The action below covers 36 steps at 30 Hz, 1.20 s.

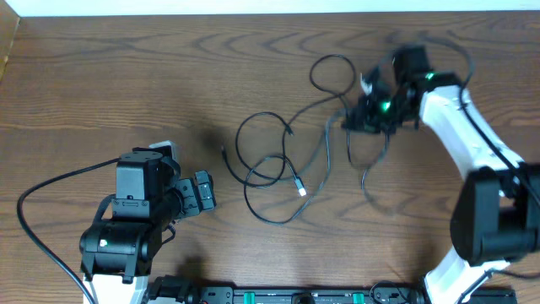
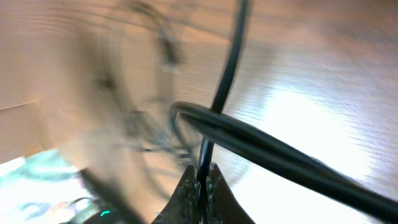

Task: Untangle cables
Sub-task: 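Lift the black cable up and rightward with the right gripper, then reach the left gripper to the black cables and grasp a strand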

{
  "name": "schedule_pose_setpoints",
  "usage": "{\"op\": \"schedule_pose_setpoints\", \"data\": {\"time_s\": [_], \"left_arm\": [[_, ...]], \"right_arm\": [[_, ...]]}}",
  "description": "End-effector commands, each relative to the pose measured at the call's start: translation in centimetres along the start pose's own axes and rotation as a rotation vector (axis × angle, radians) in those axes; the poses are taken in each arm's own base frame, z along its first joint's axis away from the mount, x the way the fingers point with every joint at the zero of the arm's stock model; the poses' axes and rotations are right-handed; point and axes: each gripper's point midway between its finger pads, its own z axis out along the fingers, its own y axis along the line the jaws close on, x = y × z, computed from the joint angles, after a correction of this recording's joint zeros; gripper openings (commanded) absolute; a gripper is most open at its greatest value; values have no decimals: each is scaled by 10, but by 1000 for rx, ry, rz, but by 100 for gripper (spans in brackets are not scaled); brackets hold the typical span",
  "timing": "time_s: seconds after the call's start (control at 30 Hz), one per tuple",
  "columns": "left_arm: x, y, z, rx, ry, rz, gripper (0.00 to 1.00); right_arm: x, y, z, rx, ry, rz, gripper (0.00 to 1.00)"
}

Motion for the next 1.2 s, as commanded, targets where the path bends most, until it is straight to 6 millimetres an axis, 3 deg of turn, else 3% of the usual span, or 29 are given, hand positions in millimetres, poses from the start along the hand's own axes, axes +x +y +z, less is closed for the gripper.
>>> {"op": "schedule_pose_setpoints", "data": {"time_s": [0.0, 0.1, 0.17, 0.2, 0.33, 0.5, 0.63, 0.73, 0.77, 0.8, 0.83, 0.9, 0.93, 1.17], "left_arm": [[-5, -1, -4, 5, -15, 15, 100], [-5, -1, -4, 5, -15, 15, 99], [-5, -1, -4, 5, -15, 15, 100], [-5, -1, -4, 5, -15, 15, 100], [-5, -1, -4, 5, -16, 15, 100], [-5, -1, -4, 5, -16, 15, 100], [-6, -15, -5, 80, -15, 27, 99], [-6, -60, -15, 345, -17, 151, 99], [-4, -84, -26, 496, -24, 230, 99], [-2, -96, -33, 577, -29, 275, 99], [4, -121, -53, 765, -51, 394, 99], [16, -146, -81, 1001, -91, 544, 99], [18, -149, -83, 1025, -88, 562, 98], [28, -144, -31, 856, 45, 597, 95]], "right_arm": [[-17, 88, -73, -120, -169, -305, 1], [-28, 99, -120, 47, -312, -379, 1], [-31, 97, -161, 217, -426, -389, 1], [-25, 95, -196, 344, -508, -396, 1], [-7, 85, -236, 504, -593, -367, 1], [24, 53, -273, 723, -631, -222, 1], [31, 67, -253, 605, -560, -276, 1], [37, 90, -233, 455, -486, -393, 1], [39, 99, -226, 400, -462, -432, 1], [40, 104, -223, 371, -449, -458, 1], [42, 111, -218, 330, -429, -493, 1], [46, 117, -213, 295, -410, -519, 1], [48, 117, -212, 292, -403, -519, 1], [57, 120, -205, 284, -362, -525, 1]]}}
